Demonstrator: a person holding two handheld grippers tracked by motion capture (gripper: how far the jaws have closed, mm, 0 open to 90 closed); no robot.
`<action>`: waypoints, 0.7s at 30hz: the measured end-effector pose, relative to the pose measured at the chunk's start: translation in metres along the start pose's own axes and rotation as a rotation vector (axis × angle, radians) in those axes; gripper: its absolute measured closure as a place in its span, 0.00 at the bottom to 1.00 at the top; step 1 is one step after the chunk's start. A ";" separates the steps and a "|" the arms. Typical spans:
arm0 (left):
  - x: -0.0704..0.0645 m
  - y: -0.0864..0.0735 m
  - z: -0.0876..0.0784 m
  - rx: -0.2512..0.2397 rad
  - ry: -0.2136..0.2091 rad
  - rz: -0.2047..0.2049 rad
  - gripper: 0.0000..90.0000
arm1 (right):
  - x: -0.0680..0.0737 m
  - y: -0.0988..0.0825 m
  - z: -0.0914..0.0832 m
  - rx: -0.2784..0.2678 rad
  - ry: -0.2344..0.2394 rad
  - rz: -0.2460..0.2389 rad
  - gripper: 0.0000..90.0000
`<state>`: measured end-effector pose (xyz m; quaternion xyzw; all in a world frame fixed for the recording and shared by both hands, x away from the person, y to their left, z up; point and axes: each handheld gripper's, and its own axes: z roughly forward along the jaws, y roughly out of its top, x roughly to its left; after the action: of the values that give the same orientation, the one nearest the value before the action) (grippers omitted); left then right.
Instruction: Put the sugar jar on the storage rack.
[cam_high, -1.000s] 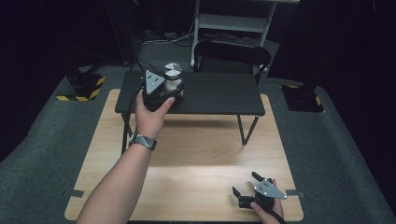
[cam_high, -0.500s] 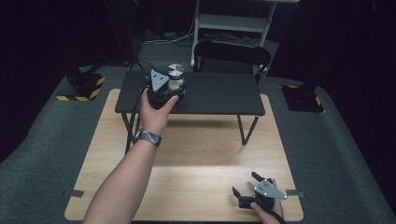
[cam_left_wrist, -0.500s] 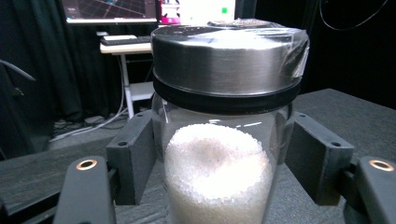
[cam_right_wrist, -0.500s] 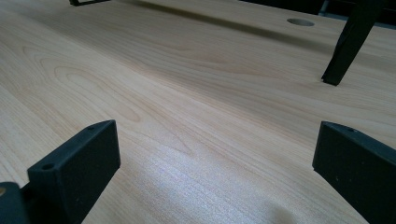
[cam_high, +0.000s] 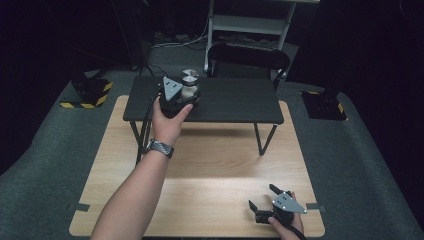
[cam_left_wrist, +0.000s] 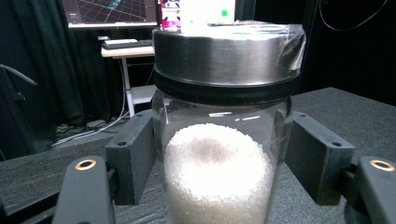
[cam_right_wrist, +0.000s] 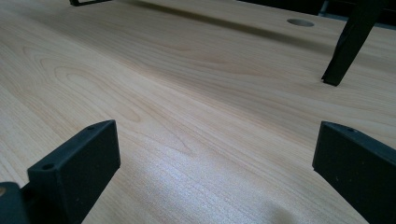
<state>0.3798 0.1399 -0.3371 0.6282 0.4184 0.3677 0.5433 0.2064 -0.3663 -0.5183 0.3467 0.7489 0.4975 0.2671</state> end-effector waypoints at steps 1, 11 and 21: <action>0.000 0.000 0.000 0.000 0.001 0.002 0.33 | 0.000 0.000 0.000 0.000 0.000 0.000 0.01; -0.004 0.000 -0.005 -0.030 0.006 -0.013 0.01 | 0.000 0.000 0.000 -0.001 0.000 0.001 0.01; 0.000 -0.012 -0.028 -0.038 -0.030 0.002 0.01 | 0.001 0.000 0.000 0.002 -0.003 -0.001 0.01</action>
<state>0.3524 0.1513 -0.3448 0.6236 0.4028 0.3666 0.5608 0.2061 -0.3657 -0.5181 0.3473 0.7491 0.4962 0.2683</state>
